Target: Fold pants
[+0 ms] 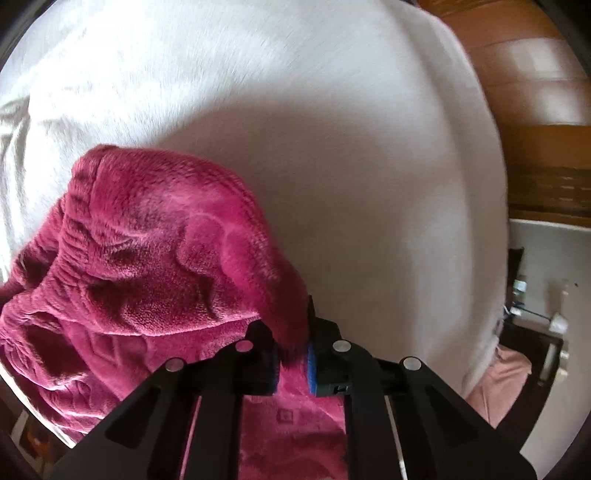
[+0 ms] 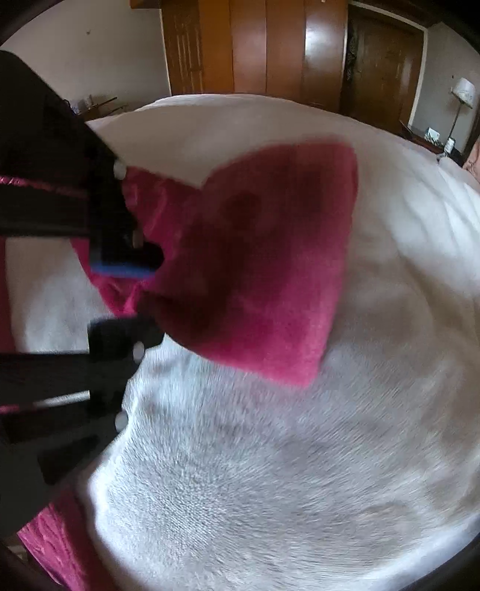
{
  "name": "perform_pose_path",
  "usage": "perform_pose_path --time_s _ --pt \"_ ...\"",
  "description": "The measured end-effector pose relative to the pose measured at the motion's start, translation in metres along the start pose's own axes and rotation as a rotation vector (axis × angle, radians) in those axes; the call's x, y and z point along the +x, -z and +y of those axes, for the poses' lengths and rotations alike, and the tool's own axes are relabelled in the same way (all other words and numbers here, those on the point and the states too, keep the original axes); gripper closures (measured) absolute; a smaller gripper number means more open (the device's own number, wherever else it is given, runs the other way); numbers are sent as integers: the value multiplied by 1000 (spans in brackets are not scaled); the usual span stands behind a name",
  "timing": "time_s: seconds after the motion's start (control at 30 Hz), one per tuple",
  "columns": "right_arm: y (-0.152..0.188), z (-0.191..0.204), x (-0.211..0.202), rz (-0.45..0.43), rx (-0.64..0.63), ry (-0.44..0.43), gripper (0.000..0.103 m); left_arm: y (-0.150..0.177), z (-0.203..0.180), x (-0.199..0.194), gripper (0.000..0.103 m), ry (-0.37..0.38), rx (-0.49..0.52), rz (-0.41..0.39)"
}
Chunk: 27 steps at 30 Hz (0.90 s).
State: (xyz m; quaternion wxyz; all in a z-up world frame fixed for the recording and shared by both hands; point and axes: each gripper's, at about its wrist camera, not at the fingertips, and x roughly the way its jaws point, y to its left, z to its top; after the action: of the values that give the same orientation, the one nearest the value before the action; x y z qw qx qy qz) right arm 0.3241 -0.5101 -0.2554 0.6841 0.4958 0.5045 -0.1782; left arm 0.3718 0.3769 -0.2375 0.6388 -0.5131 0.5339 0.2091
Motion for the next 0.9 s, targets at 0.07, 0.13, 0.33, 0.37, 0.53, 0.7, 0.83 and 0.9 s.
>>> perform_pose_path --time_s 0.07,0.13,0.33,0.37,0.53,0.7,0.83,0.9 --pt "-1 15 -16 -34 -42 -13 91 3 -1 -15 94 30 12 -12" --pt "-2 35 -40 -81 -87 -36 92 3 -7 -25 94 54 16 -15" --pt "-1 73 -107 -189 -140 -115 93 20 -5 -53 94 120 13 -16" --pt "0 76 -115 -202 -147 -120 93 23 -4 -62 94 130 17 -19" --pt "9 69 -161 -255 -163 -119 93 36 13 -104 94 182 56 -25" --pt "36 39 -195 -280 -170 -88 93 57 43 -138 94 215 108 -18" --pt "65 -6 -210 -269 -136 -31 93 78 75 -157 94 175 178 -10" --pt "76 -30 -207 -247 -110 -1 93 91 90 -162 94 134 210 -5"
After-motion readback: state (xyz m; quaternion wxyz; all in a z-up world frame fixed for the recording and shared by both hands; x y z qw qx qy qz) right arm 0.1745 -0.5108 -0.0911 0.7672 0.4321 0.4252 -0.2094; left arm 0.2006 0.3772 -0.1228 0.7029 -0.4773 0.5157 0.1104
